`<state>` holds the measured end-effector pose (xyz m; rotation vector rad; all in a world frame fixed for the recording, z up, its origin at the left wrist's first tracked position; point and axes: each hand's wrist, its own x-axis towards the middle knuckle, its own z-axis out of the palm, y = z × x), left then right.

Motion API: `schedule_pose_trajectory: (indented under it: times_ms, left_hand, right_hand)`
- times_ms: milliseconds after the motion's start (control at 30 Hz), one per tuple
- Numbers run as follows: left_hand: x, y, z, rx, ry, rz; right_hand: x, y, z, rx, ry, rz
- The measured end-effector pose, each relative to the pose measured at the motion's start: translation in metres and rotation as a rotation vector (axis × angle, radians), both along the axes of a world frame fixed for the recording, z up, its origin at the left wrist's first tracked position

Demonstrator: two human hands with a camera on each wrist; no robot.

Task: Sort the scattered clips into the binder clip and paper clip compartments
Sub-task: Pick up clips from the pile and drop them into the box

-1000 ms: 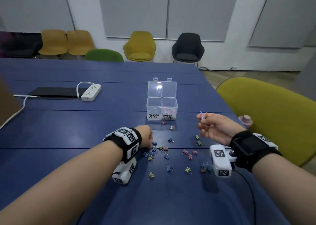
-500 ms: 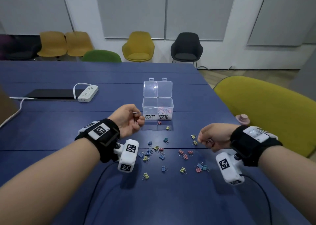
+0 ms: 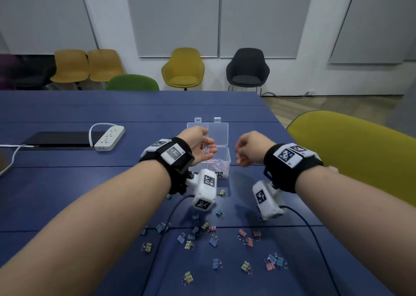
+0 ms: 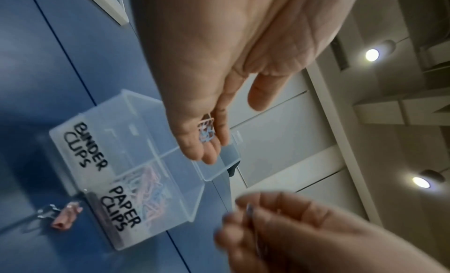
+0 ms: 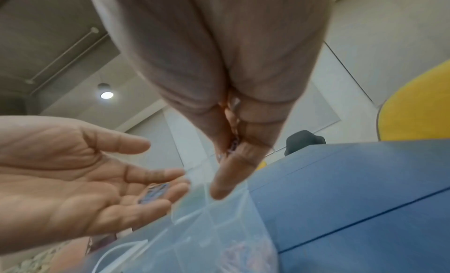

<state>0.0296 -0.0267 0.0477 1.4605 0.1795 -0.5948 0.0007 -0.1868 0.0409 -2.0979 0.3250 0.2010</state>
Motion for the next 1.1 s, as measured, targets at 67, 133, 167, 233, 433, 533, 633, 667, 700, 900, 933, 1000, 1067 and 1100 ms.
schedule_pose_trajectory:
  times_ms: [67, 133, 167, 233, 433, 533, 633, 667, 700, 900, 933, 1000, 1067, 1100]
  left_hand:
    - [0.01, -0.012, -0.002, -0.012, -0.033, 0.047]
    - [0.017, -0.017, -0.007, -0.036, -0.051, 0.086]
    - [0.019, -0.017, -0.01, -0.049, -0.059, 0.095]
    - [0.021, -0.012, -0.014, -0.075, -0.075, 0.094]
    - [0.001, 0.036, -0.02, 0.03, -0.218, 0.081]
    - [-0.019, 0.074, -0.029, 0.258, -0.294, 0.013]
    - [-0.043, 0.113, -0.045, 0.502, -0.294, -0.12]
    - [-0.052, 0.125, -0.05, 0.585, -0.286, -0.18]
    - [-0.062, 0.134, -0.054, 0.669, -0.273, -0.242]
    - [-0.11, 0.156, -0.068, 0.975, -0.193, -0.433]
    - [-0.115, 0.155, -0.07, 0.99, -0.189, -0.452]
    - [-0.123, 0.148, -0.074, 1.057, -0.227, -0.496]
    - [-0.129, 0.138, -0.076, 1.107, -0.262, -0.503]
    - [-0.13, 0.133, -0.077, 1.115, -0.275, -0.499]
  right_hand:
    - [0.02, 0.009, -0.001, 0.036, -0.123, -0.022]
    - [0.034, 0.016, -0.005, -0.05, -0.174, 0.03]
    - [0.038, 0.018, -0.008, -0.108, -0.171, 0.061]
    - [0.043, 0.018, -0.011, -0.205, -0.16, 0.091]
    - [0.018, -0.005, -0.022, -0.162, -0.144, 0.105]
    - [-0.015, -0.019, -0.028, -0.123, -0.02, 0.143]
    - [-0.054, -0.034, -0.036, -0.293, 0.147, 0.306]
    - [-0.066, -0.038, -0.039, -0.334, 0.188, 0.342]
    - [-0.077, -0.042, -0.041, -0.367, 0.215, 0.362]
    - [-0.137, -0.049, -0.051, -0.4, 0.401, 0.434]
    - [-0.146, -0.047, -0.053, -0.416, 0.442, 0.447]
    - [-0.16, -0.04, -0.061, -0.443, 0.471, 0.448]
    - [-0.167, -0.029, -0.068, -0.466, 0.413, 0.414]
    - [-0.169, -0.024, -0.071, -0.479, 0.371, 0.393]
